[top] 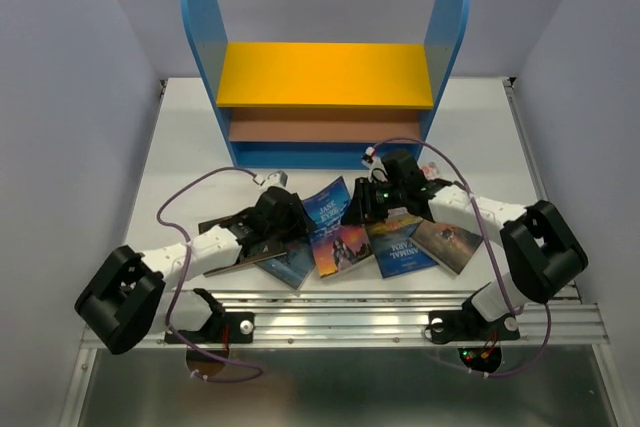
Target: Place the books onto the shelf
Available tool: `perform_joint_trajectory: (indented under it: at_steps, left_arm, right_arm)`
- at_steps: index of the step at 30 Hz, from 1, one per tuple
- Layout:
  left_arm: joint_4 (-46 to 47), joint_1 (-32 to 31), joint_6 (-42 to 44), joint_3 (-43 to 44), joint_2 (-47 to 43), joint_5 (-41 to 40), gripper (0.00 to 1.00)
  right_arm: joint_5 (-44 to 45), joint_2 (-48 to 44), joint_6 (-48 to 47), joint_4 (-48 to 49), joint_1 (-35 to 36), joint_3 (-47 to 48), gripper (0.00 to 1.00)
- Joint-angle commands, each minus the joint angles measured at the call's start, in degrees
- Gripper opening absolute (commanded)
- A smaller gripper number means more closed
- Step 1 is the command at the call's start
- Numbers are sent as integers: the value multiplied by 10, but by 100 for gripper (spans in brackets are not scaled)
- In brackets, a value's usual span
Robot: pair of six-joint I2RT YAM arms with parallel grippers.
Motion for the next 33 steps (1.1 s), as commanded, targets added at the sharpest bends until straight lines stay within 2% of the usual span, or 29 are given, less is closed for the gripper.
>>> perform_joint_trajectory:
  at_steps: [1,2,3,9,12,15,17,20,24,28,33]
  left_arm:
    - [-29,-24,35,59,-78,29,53]
    - [-40,-24,44,68,-92,26,59]
    - [-61,-24,62,88,-122,-10,71]
    - [-113,-22,117,146,-204,-89,99]
    - [-144,-18,139,181,-219,-108,99]
    - [-138,-7,182,198,-230,-89,99]
    - [-122,9,214,205,-233,-44,99]
    - [-58,37,239,185,-246,81,99]
    - [68,132,211,136,-264,324,99]
    - [110,158,204,120,-253,393,99]
    - [184,158,190,101,-223,472,99]
  right_arm:
    - [39,-80,-51,68,16,36,1]
    - [45,-103,-54,68,16,39,1]
    - [53,-116,-65,68,16,46,1]
    - [121,-197,-79,53,16,73,1]
    - [129,-231,-95,53,16,85,1]
    - [107,-252,-123,53,16,94,1]
    - [90,-274,-127,54,16,99,1]
    - [52,-300,-131,55,16,109,1]
    - [26,-328,-142,54,16,122,1]
    - [-2,-343,-131,55,16,131,1]
    - [-38,-334,-115,55,16,147,1]
